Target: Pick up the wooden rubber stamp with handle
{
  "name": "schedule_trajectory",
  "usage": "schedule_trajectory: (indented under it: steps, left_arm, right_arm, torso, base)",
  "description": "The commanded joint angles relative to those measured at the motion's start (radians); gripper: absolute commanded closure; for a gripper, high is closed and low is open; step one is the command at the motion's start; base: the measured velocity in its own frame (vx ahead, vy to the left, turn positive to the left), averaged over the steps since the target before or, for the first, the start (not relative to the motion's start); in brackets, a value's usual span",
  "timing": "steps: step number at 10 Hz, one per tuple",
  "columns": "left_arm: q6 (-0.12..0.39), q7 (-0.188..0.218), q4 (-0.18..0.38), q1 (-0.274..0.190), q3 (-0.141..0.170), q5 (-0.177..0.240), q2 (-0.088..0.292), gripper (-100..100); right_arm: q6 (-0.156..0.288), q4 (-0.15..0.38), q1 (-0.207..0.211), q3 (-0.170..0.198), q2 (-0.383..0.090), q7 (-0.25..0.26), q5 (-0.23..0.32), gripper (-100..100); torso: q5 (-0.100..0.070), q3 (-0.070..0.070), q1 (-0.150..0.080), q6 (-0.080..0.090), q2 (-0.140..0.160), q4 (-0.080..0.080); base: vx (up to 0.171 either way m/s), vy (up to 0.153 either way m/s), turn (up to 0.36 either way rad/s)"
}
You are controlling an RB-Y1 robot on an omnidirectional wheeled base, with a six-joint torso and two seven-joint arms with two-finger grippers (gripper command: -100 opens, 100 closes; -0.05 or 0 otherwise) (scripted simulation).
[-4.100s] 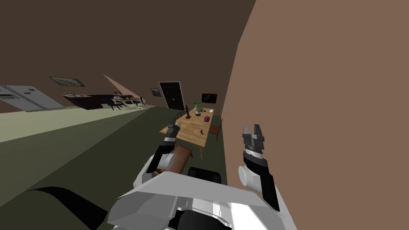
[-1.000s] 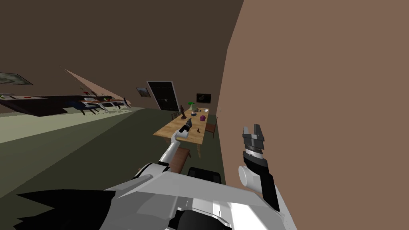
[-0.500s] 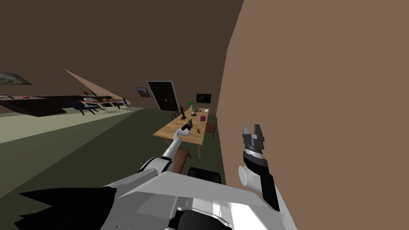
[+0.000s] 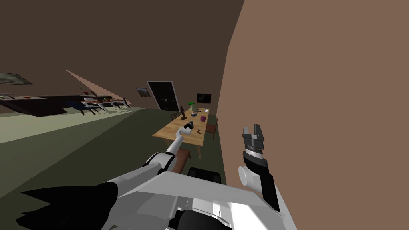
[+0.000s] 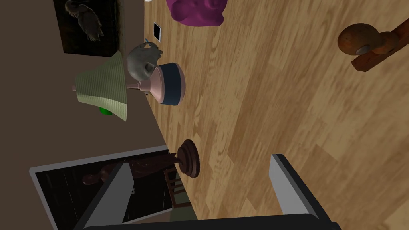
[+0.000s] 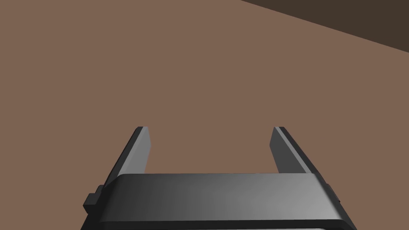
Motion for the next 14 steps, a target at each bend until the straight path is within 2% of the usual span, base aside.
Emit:
schedule_trajectory:
  steps: [1, 2, 3, 4, 5, 6, 7, 8, 9, 10, 11, 12, 13, 14]
  left_arm:
    - [0.001, 0.005, 0.028, -0.008, 0.002, -0.003, -0.003, -100]
    - [0.040, 0.028, 0.065, -0.046, 0.005, -0.006, -0.009, -100]
    - [0.040, 0.028, 0.085, -0.046, 0.005, -0.006, -0.009, -100]
    - [0.078, 0.051, 0.129, -0.083, 0.009, -0.009, -0.017, -100]
    - [0.078, 0.051, 0.141, -0.083, 0.009, -0.009, -0.017, -100]
    - [0.115, 0.073, 0.180, -0.117, 0.012, -0.012, -0.026, -100]
    - [0.115, 0.073, 0.196, -0.117, 0.012, -0.012, -0.026, -100]
    - [0.151, 0.094, 0.241, -0.150, 0.015, -0.015, -0.036, -100]
    - [0.151, 0.094, 0.248, -0.150, 0.015, -0.015, -0.036, -100]
    - [0.185, 0.115, 0.297, -0.180, 0.018, -0.017, -0.048, -100]
    - [0.185, 0.115, 0.297, -0.180, 0.018, -0.017, -0.048, -100]
    - [0.216, 0.135, 0.320, -0.209, 0.021, -0.020, -0.061, -100]
    - [0.216, 0.135, 0.344, -0.209, 0.021, -0.020, -0.061, -100]
    - [0.246, 0.153, 0.369, -0.235, 0.024, -0.023, -0.075, -100]
  right_arm:
    - [0.000, 0.000, 0.000, 0.000, 0.000, 0.000, 0.000, 0]
    - [0.000, 0.000, 0.000, 0.000, 0.000, 0.000, 0.000, 0]
    - [0.000, 0.000, 0.000, 0.000, 0.000, 0.000, 0.000, 0]
    - [0.000, 0.000, 0.000, 0.000, 0.000, 0.000, 0.000, 0]
    - [0.000, 0.000, 0.000, 0.000, 0.000, 0.000, 0.000, 0]
    - [0.000, 0.000, 0.000, 0.000, 0.000, 0.000, 0.000, 0]
    - [0.000, 0.000, 0.000, 0.000, 0.000, 0.000, 0.000, 0]
    - [0.000, 0.000, 0.000, 0.000, 0.000, 0.000, 0.000, 0]
    - [0.000, 0.000, 0.000, 0.000, 0.000, 0.000, 0.000, 0]
    - [0.000, 0.000, 0.000, 0.000, 0.000, 0.000, 0.000, 0]
    - [0.000, 0.000, 0.000, 0.000, 0.000, 0.000, 0.000, 0]
    - [0.000, 0.000, 0.000, 0.000, 0.000, 0.000, 0.000, 0]
    - [0.000, 0.000, 0.000, 0.000, 0.000, 0.000, 0.000, 0]
    - [0.000, 0.000, 0.000, 0.000, 0.000, 0.000, 0.000, 0]
  torso:
    - [0.000, 0.000, 0.000, 0.000, 0.000, 0.000]
    - [0.000, 0.001, 0.000, 0.000, 0.001, 0.000]
    - [0.000, 0.000, 0.000, 0.000, 0.000, 0.000]
    - [0.000, 0.000, 0.000, 0.000, 0.000, 0.000]
    - [0.000, 0.000, 0.000, 0.000, -0.001, 0.000]
    - [0.000, 0.000, 0.000, 0.000, -0.001, 0.000]
    - [0.000, 0.000, 0.000, 0.000, -0.001, 0.000]
    - [0.000, 0.000, 0.000, 0.000, -0.001, 0.000]
    - [0.000, -0.001, 0.000, 0.000, -0.001, 0.000]
    - [0.000, -0.001, 0.000, 0.000, -0.001, 0.000]
    - [0.000, -0.001, 0.000, 0.000, -0.001, 0.000]
    - [0.000, 0.000, 0.000, 0.000, -0.001, 0.000]
    - [0.000, -0.001, 0.000, 0.000, -0.001, 0.000]
    - [0.000, 0.000, 0.000, 0.000, -0.001, 0.000]
  base:
    - [0.011, 0.007, 0.002]
    - [0.027, 0.010, 0.017]
    - [0.031, 0.009, 0.007]
    - [0.043, 0.015, 0.020]
    - [0.037, 0.015, 0.012]
    - [0.043, 0.022, 0.028]
    - [0.037, 0.017, 0.007]
    - [0.049, 0.015, 0.026]
    - [0.044, 0.012, 0.009]
    - [0.051, 0.017, 0.038]
    - [0.041, 0.014, 0.011]
    - [0.047, 0.017, 0.027]
    - [0.040, 0.015, 0.011]
    - [0.045, 0.010, 0.035]
